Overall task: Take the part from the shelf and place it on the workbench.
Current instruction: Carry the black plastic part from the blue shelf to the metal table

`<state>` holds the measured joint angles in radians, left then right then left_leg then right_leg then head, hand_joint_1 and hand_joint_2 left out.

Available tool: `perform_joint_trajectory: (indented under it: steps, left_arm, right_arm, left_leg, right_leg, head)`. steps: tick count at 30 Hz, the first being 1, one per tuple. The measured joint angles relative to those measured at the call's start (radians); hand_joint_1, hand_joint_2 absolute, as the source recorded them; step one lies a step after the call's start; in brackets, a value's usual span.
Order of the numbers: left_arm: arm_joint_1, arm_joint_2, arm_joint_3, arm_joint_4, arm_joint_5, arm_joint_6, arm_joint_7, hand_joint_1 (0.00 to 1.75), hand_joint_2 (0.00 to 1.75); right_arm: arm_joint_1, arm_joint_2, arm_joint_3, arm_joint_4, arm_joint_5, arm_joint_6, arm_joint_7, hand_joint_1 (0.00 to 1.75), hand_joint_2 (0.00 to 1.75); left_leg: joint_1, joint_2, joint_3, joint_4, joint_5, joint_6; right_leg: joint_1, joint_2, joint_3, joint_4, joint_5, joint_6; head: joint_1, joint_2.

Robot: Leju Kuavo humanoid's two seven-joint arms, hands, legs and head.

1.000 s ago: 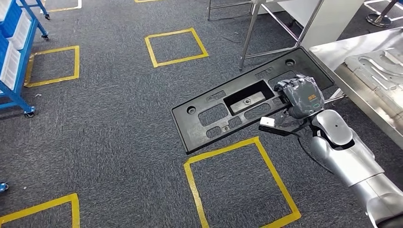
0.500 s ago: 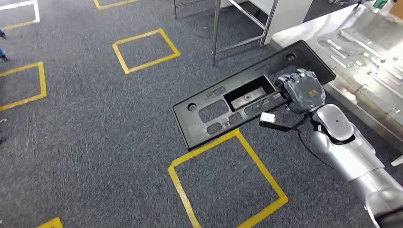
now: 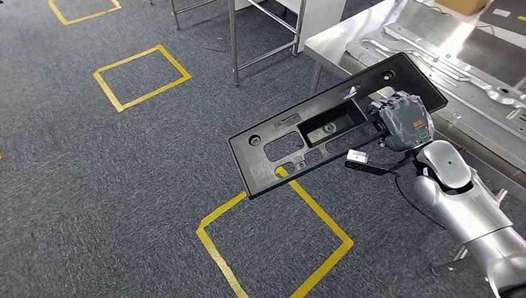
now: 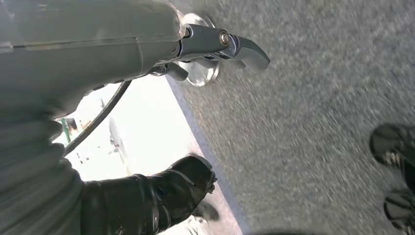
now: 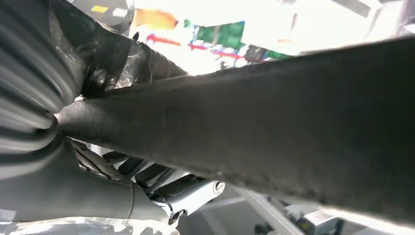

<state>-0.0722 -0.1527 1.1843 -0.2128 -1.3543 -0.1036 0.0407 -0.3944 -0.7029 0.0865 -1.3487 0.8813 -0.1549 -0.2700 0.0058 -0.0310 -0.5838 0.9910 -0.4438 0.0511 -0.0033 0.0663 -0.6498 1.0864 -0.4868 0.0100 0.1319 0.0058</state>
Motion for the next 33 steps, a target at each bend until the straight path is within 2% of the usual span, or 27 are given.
perform_joint_trajectory:
  steps: [1,2,3,4,5,7,8,9,10,12,14,15,17,18,19,20,21,22,23,24,25,27,28,29,31,32,33]
  left_arm:
    - [0.002,0.005,0.003,0.0,0.005,-0.005,-0.001,0.0,1.75]
    - [0.004,0.009,0.006,0.0,0.011,-0.009,-0.001,0.0,1.75]
    - [0.006,0.014,0.011,0.0,0.016,-0.014,0.0,0.0,1.75]
    - [0.007,0.018,0.015,0.0,0.021,-0.018,0.001,0.0,1.75]
    - [0.007,0.021,0.019,0.0,0.023,-0.022,0.003,0.0,1.75]
    - [0.007,0.026,0.024,0.0,0.025,-0.025,0.006,0.0,1.75]
    - [0.007,0.029,0.025,0.0,0.025,-0.026,0.007,0.0,1.75]
    - [0.008,0.032,0.027,0.0,0.025,-0.026,0.007,0.0,1.75]
    - [0.008,0.035,0.028,0.0,0.025,-0.027,0.007,0.0,1.75]
    - [0.007,0.036,0.029,0.0,0.024,-0.028,0.007,0.0,1.75]
    - [0.006,0.036,0.03,0.0,0.024,-0.029,0.008,0.0,1.75]
    - [0.007,0.036,0.03,0.0,0.024,-0.029,0.008,0.0,1.75]
    - [0.009,0.037,0.031,0.0,0.024,-0.029,0.008,0.0,1.75]
    - [0.01,0.037,0.031,0.0,0.024,-0.029,0.008,0.0,1.75]
    - [0.011,0.038,0.031,0.0,0.024,-0.029,0.008,0.0,1.75]
    - [0.012,0.038,0.032,0.0,0.024,-0.029,0.008,0.0,1.75]
    - [0.013,0.039,0.032,0.0,0.024,-0.029,0.008,0.0,1.75]
    - [0.015,0.039,0.033,0.0,0.024,-0.029,0.008,0.0,1.75]
    - [0.017,0.04,0.033,0.0,0.023,-0.03,0.007,0.0,1.75]
    - [0.017,0.041,0.033,0.0,0.022,-0.03,0.006,0.0,1.75]
    - [0.017,0.042,0.034,0.0,0.02,-0.031,0.004,0.0,1.75]
    - [0.013,0.042,0.033,0.0,0.016,-0.031,-0.002,0.0,1.75]
    - [0.012,0.041,0.032,0.0,0.013,-0.031,-0.005,0.0,1.75]
    - [0.012,0.04,0.031,0.0,0.009,-0.031,-0.009,0.0,1.75]
    - [0.014,0.039,0.028,0.0,-0.002,-0.031,-0.013,0.0,1.75]
    - [0.015,0.039,0.025,0.0,-0.008,-0.03,-0.014,0.0,1.75]
    - [0.016,0.037,0.021,0.0,-0.015,-0.028,-0.014,0.0,1.75]
  right_arm:
    - [-0.002,0.007,0.001,-0.012,0.012,0.004,0.012,1.75,1.75]
    - [-0.005,0.016,0.006,-0.022,0.026,0.009,0.025,1.75,1.75]
    - [-0.005,0.027,0.012,-0.03,0.039,0.012,0.038,1.75,1.75]
    - [-0.005,0.038,0.022,-0.039,0.053,0.014,0.049,1.75,1.75]
    - [-0.004,0.046,0.033,-0.047,0.062,0.015,0.057,1.75,1.75]
    - [-0.004,0.057,0.052,-0.063,0.07,0.015,0.069,1.75,1.75]
    - [-0.005,0.061,0.059,-0.07,0.07,0.014,0.072,1.75,1.75]
    - [-0.007,0.064,0.063,-0.077,0.069,0.014,0.076,1.75,1.75]
    - [-0.007,0.067,0.068,-0.082,0.068,0.013,0.079,1.75,1.75]
    - [-0.006,0.069,0.072,-0.09,0.067,0.013,0.081,1.75,1.75]
    - [-0.006,0.068,0.074,-0.099,0.066,0.012,0.081,1.75,1.75]
    - [-0.007,0.067,0.075,-0.103,0.065,0.011,0.081,1.75,1.75]
    - [-0.009,0.07,0.079,-0.106,0.064,0.01,0.082,1.75,1.75]
    - [-0.008,0.072,0.083,-0.107,0.064,0.011,0.082,1.75,1.75]
    - [-0.007,0.074,0.086,-0.107,0.064,0.011,0.081,1.75,1.75]
    - [-0.006,0.074,0.088,-0.107,0.064,0.011,0.081,1.75,1.75]
    - [-0.006,0.075,0.09,-0.107,0.063,0.011,0.081,1.75,1.75]
    - [-0.005,0.075,0.09,-0.108,0.062,0.01,0.082,1.75,1.75]
    - [-0.006,0.075,0.09,-0.109,0.061,0.01,0.082,1.75,1.75]
    - [-0.005,0.075,0.091,-0.11,0.059,0.01,0.082,1.75,1.75]
    - [-0.004,0.075,0.091,-0.111,0.057,0.01,0.082,1.75,1.75]
    - [0.001,0.069,0.091,-0.117,0.052,0.009,0.083,1.75,1.75]
    - [0.005,0.063,0.088,-0.121,0.05,0.008,0.084,1.75,1.75]
    - [0.008,0.055,0.083,-0.125,0.046,0.007,0.085,1.75,1.75]
    - [0.016,0.039,0.069,-0.131,0.027,0.005,0.088,1.75,1.75]
    - [0.025,0.029,0.06,-0.132,0.01,0.005,0.088,1.75,1.75]
    - [0.041,0.014,0.046,-0.134,-0.014,0.006,0.083,1.75,1.75]
  left_leg:
    - [0.0,0.013,0.005,-0.005,0.0,0.0]
    - [0.001,0.027,0.008,-0.007,-0.002,0.0]
    - [0.003,0.04,0.011,-0.006,-0.005,-0.001]
    - [0.006,0.053,0.013,-0.005,-0.009,-0.004]
    - [0.01,0.065,0.016,-0.002,-0.014,-0.008]
    - [0.018,0.085,0.023,0.006,-0.027,-0.022]
    - [0.02,0.093,0.025,0.012,-0.034,-0.031]
    - [0.019,0.1,0.028,0.016,-0.04,-0.04]
    - [0.017,0.107,0.03,0.017,-0.045,-0.047]
    - [0.016,0.121,0.038,0.015,-0.052,-0.061]
    - [0.022,0.103,0.033,0.044,-0.078,-0.069]
    - [0.024,0.083,0.013,0.089,-0.104,-0.069]
    - [0.021,0.048,-0.059,0.233,-0.166,-0.064]
    - [0.018,0.041,-0.095,0.295,-0.182,-0.061]
    - [0.015,0.037,-0.117,0.323,-0.176,-0.056]
    - [0.012,0.034,-0.12,0.31,-0.15,-0.049]
    - [0.008,0.026,-0.105,0.258,-0.108,-0.041]
    - [0.006,0.007,-0.081,0.188,-0.065,-0.032]
    - [0.006,-0.014,-0.056,0.122,-0.035,-0.025]
    - [0.006,-0.031,-0.038,0.076,-0.019,-0.021]
    - [0.006,-0.04,-0.028,0.054,-0.016,-0.019]
    - [0.005,-0.024,-0.019,0.04,-0.016,-0.014]
    - [0.006,-0.013,-0.014,0.031,-0.013,-0.01]
    - [0.008,-0.002,-0.008,0.022,-0.01,-0.006]
    - [0.009,0.022,0.0,0.013,-0.009,0.0]
    - [0.008,0.033,0.001,0.013,-0.01,0.002]
    - [0.008,0.044,0.002,0.014,-0.013,0.003]
  right_leg:
    - [-0.003,-0.03,-0.026,0.055,-0.027,0.007]
    - [-0.008,-0.046,-0.058,0.117,-0.053,0.013]
    - [-0.015,-0.055,-0.086,0.17,-0.068,0.02]
    - [-0.023,-0.06,-0.099,0.191,-0.063,0.028]
    - [-0.031,-0.066,-0.094,0.175,-0.041,0.037]
    - [-0.042,-0.093,-0.033,0.053,0.026,0.056]
    - [-0.04,-0.108,-0.004,-0.006,0.046,0.058]
    - [-0.035,-0.119,0.014,-0.044,0.054,0.054]
    - [-0.029,-0.122,0.02,-0.056,0.049,0.046]
    - [-0.025,-0.103,0.019,-0.054,0.044,0.022]
    - [-0.025,-0.085,0.025,-0.056,0.042,0.003]
    - [-0.025,-0.077,0.029,-0.058,0.042,-0.005]
    - [-0.02,-0.059,0.033,-0.058,0.038,-0.016]
    - [-0.015,-0.048,0.035,-0.058,0.037,-0.019]
    - [-0.011,-0.036,0.037,-0.057,0.035,-0.022]
    - [-0.008,-0.023,0.04,-0.057,0.034,-0.023]
    - [-0.006,-0.009,0.042,-0.056,0.033,-0.024]
    - [-0.004,0.003,0.043,-0.056,0.032,-0.025]
    - [-0.002,0.015,0.042,-0.053,0.031,-0.023]
    - [-0.002,0.027,0.039,-0.052,0.03,-0.021]
    - [-0.003,0.038,0.036,-0.052,0.031,-0.016]
    - [-0.007,0.058,0.033,-0.056,0.033,-0.004]
    - [-0.007,0.052,0.03,-0.052,0.029,0.002]
    - [-0.006,0.033,0.022,-0.033,0.015,0.007]
    - [-0.006,-0.024,-0.023,0.063,-0.038,0.017]
    - [-0.008,-0.042,-0.053,0.126,-0.066,0.022]
    - [-0.012,-0.052,-0.079,0.177,-0.08,0.026]
  head:
    - [0.001,0.0]
    - [0.001,0.0]
    - [0.001,0.0]
    - [0.001,0.0]
    - [0.001,0.0]
    - [0.001,0.0]
    - [0.002,0.0]
    - [0.002,0.0]
    - [0.002,0.0]
    - [0.001,0.0]
    - [0.001,0.0]
    - [0.001,0.0]
    - [0.001,0.0]
    - [0.001,0.0]
    - [0.001,0.0]
    - [0.001,0.0]
    - [0.001,0.0]
    - [0.001,0.0]
    - [0.001,0.0]
    - [0.001,0.0]
    - [0.001,0.0]
    - [0.001,0.0]
    - [0.001,0.0]
    - [0.002,0.0]
    - [0.003,0.0]
    - [0.003,0.0]
    - [0.003,0.0]
